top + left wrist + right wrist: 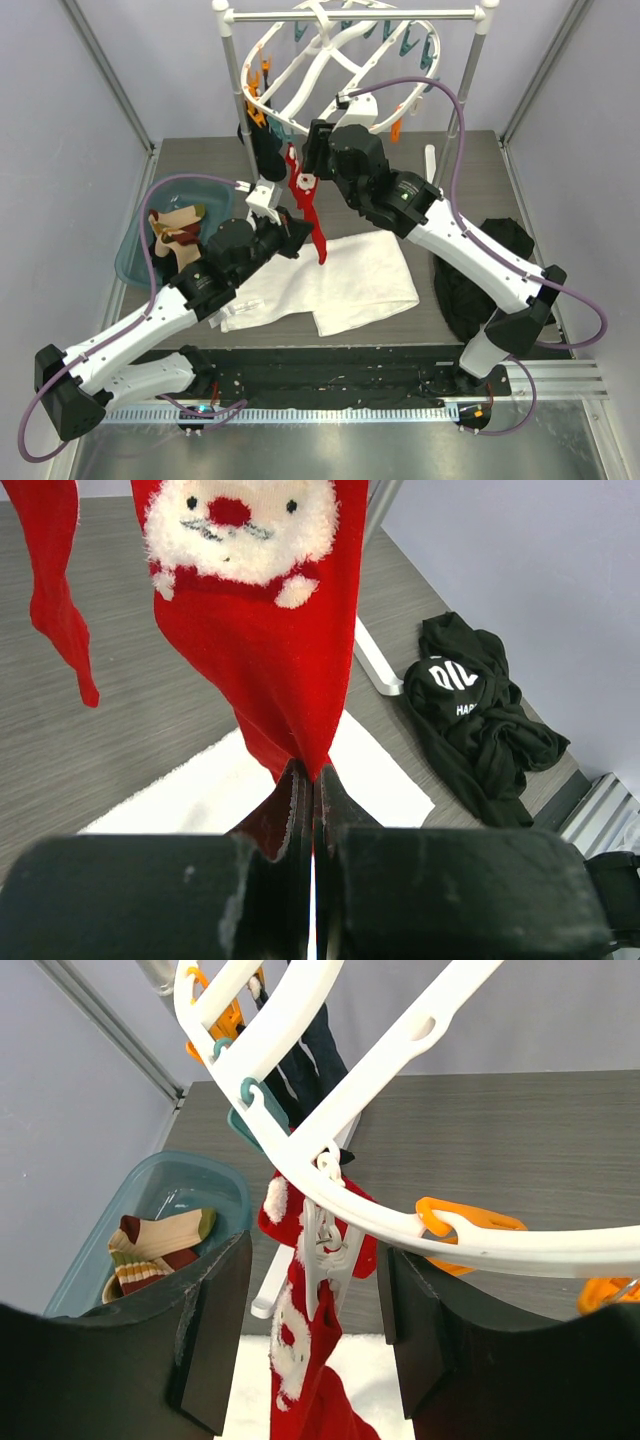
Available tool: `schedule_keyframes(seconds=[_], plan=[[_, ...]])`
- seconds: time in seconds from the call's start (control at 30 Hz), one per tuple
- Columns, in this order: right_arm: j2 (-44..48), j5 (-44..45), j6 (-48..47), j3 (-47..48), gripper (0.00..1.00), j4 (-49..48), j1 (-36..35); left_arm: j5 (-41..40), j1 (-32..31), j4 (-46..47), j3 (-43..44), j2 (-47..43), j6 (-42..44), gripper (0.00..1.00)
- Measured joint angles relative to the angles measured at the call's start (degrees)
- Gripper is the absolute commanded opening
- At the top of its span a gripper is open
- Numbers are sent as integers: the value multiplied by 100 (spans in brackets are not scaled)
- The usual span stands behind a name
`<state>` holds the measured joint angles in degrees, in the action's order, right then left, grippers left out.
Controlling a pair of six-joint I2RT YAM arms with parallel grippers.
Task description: Remove the socks clipped to the hanger
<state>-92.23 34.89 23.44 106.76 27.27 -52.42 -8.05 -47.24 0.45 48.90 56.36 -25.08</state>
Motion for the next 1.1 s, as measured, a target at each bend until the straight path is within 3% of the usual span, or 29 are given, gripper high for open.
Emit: schedule_keyframes(seconds=[0.63,0.73,0.83,0.87,0.93,1.1], plan=[[-105,-24,258,-168,51,-282,52,63,0,13,0,2,0,0],[-129,22,275,-168,43,-293,52,63,-2,13,0,2,2,0],[-153,94,293,-168,22,-332,52,61,0,15,0,7,2,0],[-157,118,310,-168,11,-343,52,61,0,15,0,13,2,0],[-160,164,297,-177,1,-376,52,63,0,13,0,22,0,0],[-160,295,332,-284,1,-590,70,59,-4,13,0,39,0,0]])
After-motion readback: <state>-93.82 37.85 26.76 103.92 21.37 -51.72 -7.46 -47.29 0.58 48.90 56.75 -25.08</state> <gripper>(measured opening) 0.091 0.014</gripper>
